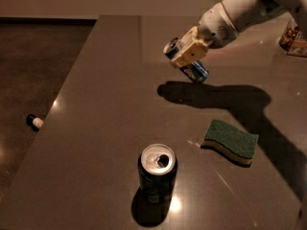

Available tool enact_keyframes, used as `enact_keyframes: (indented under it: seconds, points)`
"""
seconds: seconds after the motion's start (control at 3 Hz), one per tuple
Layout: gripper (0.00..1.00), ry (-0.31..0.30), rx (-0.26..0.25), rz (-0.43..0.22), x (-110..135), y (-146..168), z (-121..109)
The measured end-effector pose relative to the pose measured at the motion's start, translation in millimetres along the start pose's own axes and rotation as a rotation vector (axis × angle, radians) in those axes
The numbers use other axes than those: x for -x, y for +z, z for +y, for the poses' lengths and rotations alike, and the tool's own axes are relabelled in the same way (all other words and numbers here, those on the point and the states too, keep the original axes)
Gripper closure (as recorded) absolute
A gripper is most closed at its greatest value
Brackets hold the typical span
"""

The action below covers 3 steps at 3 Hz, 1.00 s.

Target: Place redbull can upright

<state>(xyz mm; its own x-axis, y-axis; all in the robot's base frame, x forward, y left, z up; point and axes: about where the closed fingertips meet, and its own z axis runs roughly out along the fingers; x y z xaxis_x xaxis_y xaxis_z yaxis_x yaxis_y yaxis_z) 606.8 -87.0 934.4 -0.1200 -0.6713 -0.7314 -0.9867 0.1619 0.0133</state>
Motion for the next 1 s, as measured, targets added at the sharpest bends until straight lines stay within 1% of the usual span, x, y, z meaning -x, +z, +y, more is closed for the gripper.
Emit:
enact_keyframes:
  seconds: [0.33,0.67,1.0]
  points:
    - [1.00,0.096,-0.040,-0.169,-7.3,-16.4,-6.7]
    - [1.00,0.181,-0.115,-0.356,-15.9,-33.5,-14.8]
    - [1.00,0.224,-0.166,-0.451,-22.9,-39.6,-20.3]
